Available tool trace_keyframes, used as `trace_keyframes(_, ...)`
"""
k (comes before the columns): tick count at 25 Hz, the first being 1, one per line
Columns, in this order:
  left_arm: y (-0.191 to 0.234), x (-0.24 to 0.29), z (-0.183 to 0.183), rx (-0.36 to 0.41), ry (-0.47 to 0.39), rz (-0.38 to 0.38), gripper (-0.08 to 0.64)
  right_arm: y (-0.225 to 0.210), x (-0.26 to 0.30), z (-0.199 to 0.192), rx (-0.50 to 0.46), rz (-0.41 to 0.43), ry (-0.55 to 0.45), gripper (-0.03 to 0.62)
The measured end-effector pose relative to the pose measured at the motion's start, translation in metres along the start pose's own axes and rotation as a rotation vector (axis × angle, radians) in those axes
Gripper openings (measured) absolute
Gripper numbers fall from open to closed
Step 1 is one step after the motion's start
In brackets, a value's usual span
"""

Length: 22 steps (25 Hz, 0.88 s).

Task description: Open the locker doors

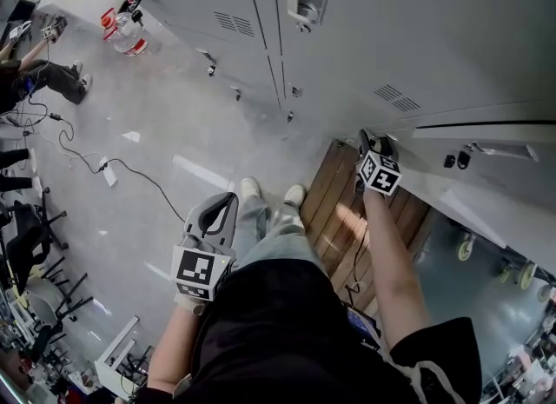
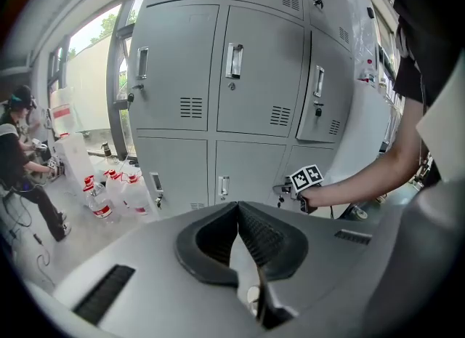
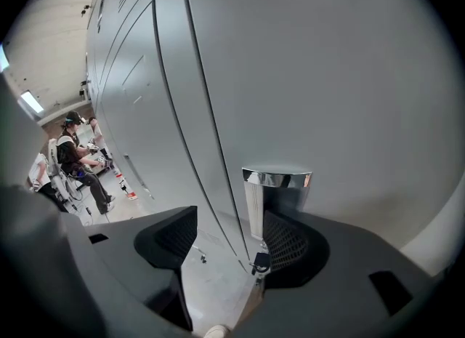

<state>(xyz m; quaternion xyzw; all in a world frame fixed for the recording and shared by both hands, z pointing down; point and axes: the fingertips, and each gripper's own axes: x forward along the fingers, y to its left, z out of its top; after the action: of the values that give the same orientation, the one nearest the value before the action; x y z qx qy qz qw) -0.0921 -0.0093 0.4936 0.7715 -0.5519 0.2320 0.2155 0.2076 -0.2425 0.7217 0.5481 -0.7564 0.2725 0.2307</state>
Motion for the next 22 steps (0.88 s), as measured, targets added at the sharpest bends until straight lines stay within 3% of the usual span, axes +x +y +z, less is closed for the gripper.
trace_keyframes(9,0.011,-0.003,-0.002,-0.012,-0.003,0.001,0.02,-0.002,0.0,0.002,0.062,-0.064,-0.003,0.291)
trace_keyframes(22,0.019,-0.008,-0.003,0.012,-0.018,-0.056,0.02,0.001,-0.032,-0.03,0.089,-0.17,0.025,0.219)
